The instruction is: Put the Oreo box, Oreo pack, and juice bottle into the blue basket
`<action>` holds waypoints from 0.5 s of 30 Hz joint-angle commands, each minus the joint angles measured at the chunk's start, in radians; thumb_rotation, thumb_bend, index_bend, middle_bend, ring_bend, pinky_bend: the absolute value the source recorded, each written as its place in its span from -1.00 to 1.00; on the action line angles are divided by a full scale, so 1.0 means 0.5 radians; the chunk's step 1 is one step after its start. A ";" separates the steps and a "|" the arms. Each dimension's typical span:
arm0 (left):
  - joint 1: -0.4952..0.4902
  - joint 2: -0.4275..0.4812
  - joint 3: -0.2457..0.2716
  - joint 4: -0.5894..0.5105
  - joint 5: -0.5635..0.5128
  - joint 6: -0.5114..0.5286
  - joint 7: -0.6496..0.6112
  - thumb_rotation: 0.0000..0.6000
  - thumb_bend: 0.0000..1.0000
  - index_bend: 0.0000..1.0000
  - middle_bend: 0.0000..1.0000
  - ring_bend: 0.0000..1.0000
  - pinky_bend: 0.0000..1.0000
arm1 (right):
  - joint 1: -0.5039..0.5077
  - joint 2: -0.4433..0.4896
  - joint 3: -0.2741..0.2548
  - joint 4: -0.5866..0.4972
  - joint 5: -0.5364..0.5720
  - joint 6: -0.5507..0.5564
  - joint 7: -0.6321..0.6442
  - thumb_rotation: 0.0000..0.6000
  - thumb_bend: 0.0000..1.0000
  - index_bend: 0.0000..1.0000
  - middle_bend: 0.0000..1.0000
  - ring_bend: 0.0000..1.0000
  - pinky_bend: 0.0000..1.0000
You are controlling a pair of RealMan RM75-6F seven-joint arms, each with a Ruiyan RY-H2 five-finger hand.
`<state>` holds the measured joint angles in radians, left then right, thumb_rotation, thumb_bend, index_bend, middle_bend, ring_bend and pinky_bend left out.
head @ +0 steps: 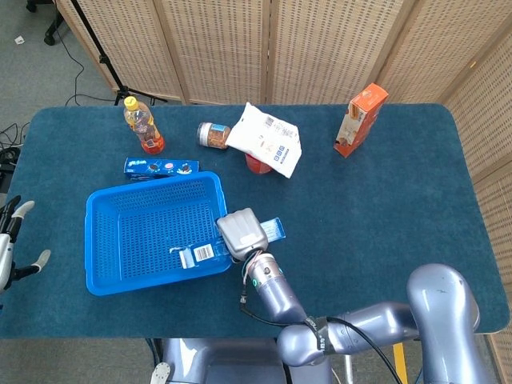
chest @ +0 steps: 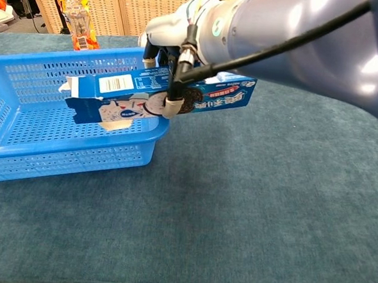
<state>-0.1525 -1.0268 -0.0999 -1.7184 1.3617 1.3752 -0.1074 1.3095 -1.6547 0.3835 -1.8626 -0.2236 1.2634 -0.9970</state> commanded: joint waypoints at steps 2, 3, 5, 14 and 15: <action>0.001 0.011 -0.001 -0.005 0.002 -0.001 -0.010 1.00 -0.43 -0.93 -1.00 -1.00 -0.89 | 0.036 -0.043 0.055 0.028 0.047 0.005 0.025 1.00 -0.39 0.36 -0.08 -0.13 0.04; 0.001 0.012 0.000 -0.004 0.002 -0.001 -0.013 1.00 -0.43 -0.93 -1.00 -1.00 -0.89 | 0.043 -0.053 0.070 0.034 0.063 0.008 0.033 1.00 -0.39 0.36 -0.08 -0.13 0.04; 0.001 0.015 0.000 -0.004 0.002 -0.004 -0.016 1.00 -0.43 -0.93 -1.00 -1.00 -0.89 | 0.059 -0.074 0.100 0.051 0.094 0.013 0.046 1.00 -0.39 0.36 -0.08 -0.13 0.05; 0.001 0.028 0.000 -0.009 -0.006 -0.017 -0.034 1.00 -0.43 -0.93 -1.00 -1.00 -0.89 | 0.155 -0.162 0.185 0.147 0.178 0.003 0.048 1.00 -0.38 0.36 -0.08 -0.13 0.07; 0.000 0.028 0.000 -0.009 -0.007 -0.018 -0.035 1.00 -0.43 -0.93 -1.00 -1.00 -0.89 | 0.167 -0.172 0.192 0.159 0.184 0.002 0.045 1.00 -0.38 0.36 -0.08 -0.13 0.07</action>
<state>-0.1524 -1.0126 -0.1000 -1.7230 1.3581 1.3661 -0.1250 1.3883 -1.7361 0.4754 -1.7878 -0.1355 1.2658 -0.9739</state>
